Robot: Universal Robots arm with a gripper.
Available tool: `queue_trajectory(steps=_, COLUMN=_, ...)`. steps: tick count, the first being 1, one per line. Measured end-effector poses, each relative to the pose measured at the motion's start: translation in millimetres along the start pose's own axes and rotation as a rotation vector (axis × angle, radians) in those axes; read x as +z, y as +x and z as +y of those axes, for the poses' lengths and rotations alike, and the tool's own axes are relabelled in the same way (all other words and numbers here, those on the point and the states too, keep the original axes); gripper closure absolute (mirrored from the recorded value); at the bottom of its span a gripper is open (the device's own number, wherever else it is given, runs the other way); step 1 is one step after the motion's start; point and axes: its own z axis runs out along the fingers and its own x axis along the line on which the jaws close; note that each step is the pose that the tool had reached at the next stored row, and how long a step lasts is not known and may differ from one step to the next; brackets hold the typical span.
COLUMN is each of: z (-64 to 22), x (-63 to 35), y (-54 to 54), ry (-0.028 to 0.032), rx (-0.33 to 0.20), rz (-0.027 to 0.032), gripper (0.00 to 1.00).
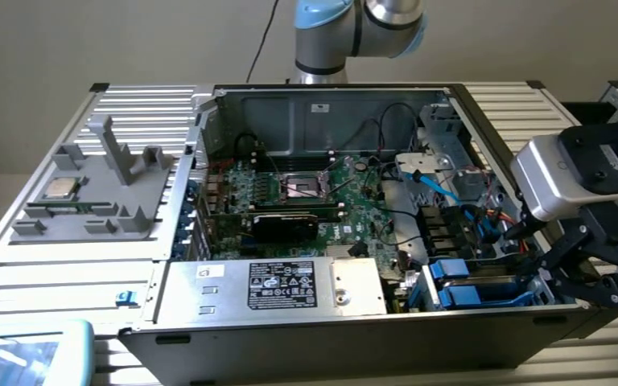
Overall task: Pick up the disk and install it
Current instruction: 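Insert the first disk wire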
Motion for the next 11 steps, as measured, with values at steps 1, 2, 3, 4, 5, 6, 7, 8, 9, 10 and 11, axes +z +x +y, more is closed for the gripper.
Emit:
queue_trajectory(steps=1, z=0.1, x=0.6, y=1.3, ry=-0.0002, rx=-0.001, rz=-0.0063, gripper=0.60)
queue_trajectory(steps=2, z=0.0, x=1.7, y=2.6, ry=-0.0008, rx=-0.002, rz=-0.0083, gripper=0.60)
queue_trajectory(steps=3, z=-0.1, x=3.4, y=3.9, ry=-0.0015, rx=-0.004, rz=-0.0094, gripper=0.60)
queue_trajectory(steps=4, z=0.1, x=4.9, y=5.0, ry=-0.0024, rx=-0.007, rz=-0.0099, gripper=0.60)
queue_trajectory(steps=5, z=0.2, x=6.4, y=6.1, ry=-0.0037, rx=-0.010, rz=-0.0108, gripper=0.60)
queue_trajectory(steps=6, z=0.3, x=7.6, y=6.6, ry=-0.0053, rx=-0.015, rz=-0.0122, gripper=0.60)
queue_trajectory(steps=7, z=0.2, x=8.7, y=6.9, ry=-0.0079, rx=-0.024, rz=-0.0144, gripper=0.60)
queue_trajectory(steps=8, z=0.3, x=9.7, y=7.2, ry=-0.0110, rx=-0.036, rz=-0.0170, gripper=0.60)
queue_trajectory(steps=9, z=0.3, x=10.6, y=7.5, ry=-0.0148, rx=-0.049, rz=-0.0198, gripper=0.60)
queue_trajectory(steps=10, z=0.4, x=11.5, y=7.7, ry=-0.0190, rx=-0.064, rz=-0.0214, gripper=0.60)
queue_trajectory(steps=11, z=0.4, x=12.2, y=7.8, ry=-0.0231, rx=-0.079, rz=-0.0224, gripper=0.60)
